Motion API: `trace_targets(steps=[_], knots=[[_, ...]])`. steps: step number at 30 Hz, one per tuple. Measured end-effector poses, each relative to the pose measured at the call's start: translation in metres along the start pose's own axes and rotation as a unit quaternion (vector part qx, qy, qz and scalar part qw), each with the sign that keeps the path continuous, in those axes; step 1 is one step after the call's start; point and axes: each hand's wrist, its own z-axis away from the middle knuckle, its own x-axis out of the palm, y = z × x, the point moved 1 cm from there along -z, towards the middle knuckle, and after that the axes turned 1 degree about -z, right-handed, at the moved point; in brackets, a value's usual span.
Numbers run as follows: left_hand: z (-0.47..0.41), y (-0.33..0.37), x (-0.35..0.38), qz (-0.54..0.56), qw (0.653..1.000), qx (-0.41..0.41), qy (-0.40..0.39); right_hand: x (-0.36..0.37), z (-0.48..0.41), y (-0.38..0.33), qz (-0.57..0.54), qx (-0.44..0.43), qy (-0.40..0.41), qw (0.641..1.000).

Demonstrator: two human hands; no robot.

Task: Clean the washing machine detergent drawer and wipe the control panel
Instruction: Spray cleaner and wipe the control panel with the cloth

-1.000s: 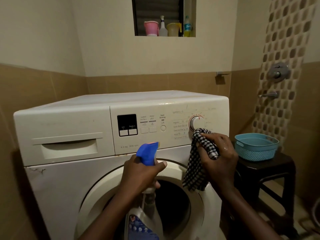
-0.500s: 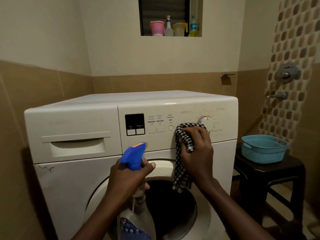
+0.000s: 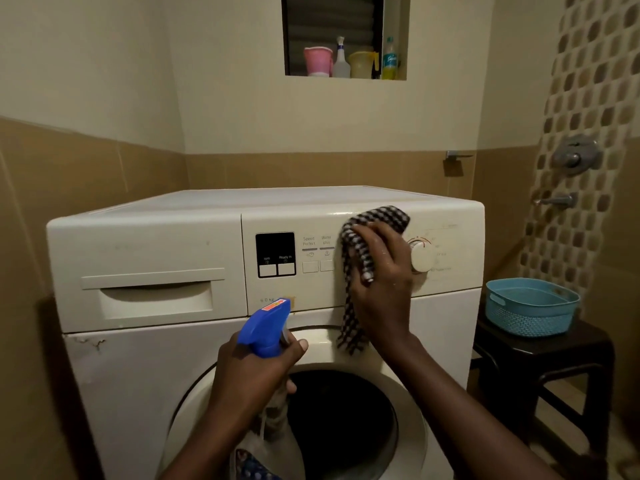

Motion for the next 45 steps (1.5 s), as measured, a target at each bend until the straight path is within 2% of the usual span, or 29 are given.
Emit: trace_targets(steps=[5,7,8,10,12,14,17,22,23,26,28,32,36,39,42,45], knots=[[-0.001,-0.001,0.001,0.014,1.0,-0.009,0.015,0.002,0.034,-0.005,0.032,-0.157,-0.102,0.982],[-0.001,-0.003,0.001,0.015,1.0,-0.016,0.011,-0.008,0.04,0.01,0.037,-0.16,-0.11,0.98],[-0.001,-0.002,0.001,0.018,1.0,-0.019,0.007,-0.013,0.036,0.016,0.04,-0.133,-0.102,0.985],[0.0,-0.003,0.001,0.018,1.0,-0.02,-0.002,-0.015,0.018,0.02,0.038,-0.055,-0.062,0.996],[0.002,-0.003,0.001,0.013,1.0,-0.016,0.001,-0.009,-0.007,0.01,0.033,-0.031,-0.014,0.999],[0.003,-0.004,0.003,0.013,1.0,-0.013,0.007,0.004,-0.023,-0.007,0.028,-0.07,-0.014,0.997],[0.002,-0.004,0.005,0.022,0.999,-0.035,0.01,0.023,-0.014,-0.026,0.032,-0.152,-0.069,0.985],[0.0,-0.003,0.003,0.028,0.999,-0.022,0.004,0.015,0.013,-0.008,0.029,-0.242,-0.127,0.961],[0.001,-0.003,0.001,0.028,0.999,-0.022,0.01,0.01,0.011,-0.003,0.026,-0.225,-0.118,0.967],[0.005,-0.004,-0.003,0.019,1.0,-0.01,0.012,0.0,-0.01,-0.003,0.017,-0.102,-0.068,0.992],[0.006,-0.005,-0.005,0.015,1.0,-0.008,0.013,0.002,-0.029,-0.009,0.012,-0.059,-0.053,0.997],[0.005,0.002,-0.001,0.017,1.0,-0.003,-0.007,0.004,-0.034,-0.016,0.018,-0.084,-0.094,0.992],[0.003,0.011,0.006,0.013,1.0,0.022,0.001,-0.014,0.021,0.005,0.023,-0.152,-0.138,0.978],[-0.001,0.022,0.015,0.015,0.999,0.028,-0.005,-0.037,0.036,0.031,0.027,-0.125,-0.145,0.981],[-0.003,0.04,0.031,0.005,0.998,0.057,-0.016,-0.065,0.031,0.041,-0.002,-0.056,-0.075,0.996],[-0.007,0.06,0.049,-0.001,0.996,0.08,-0.032,-0.09,0.024,0.047,-0.025,-0.026,0.008,0.999]])
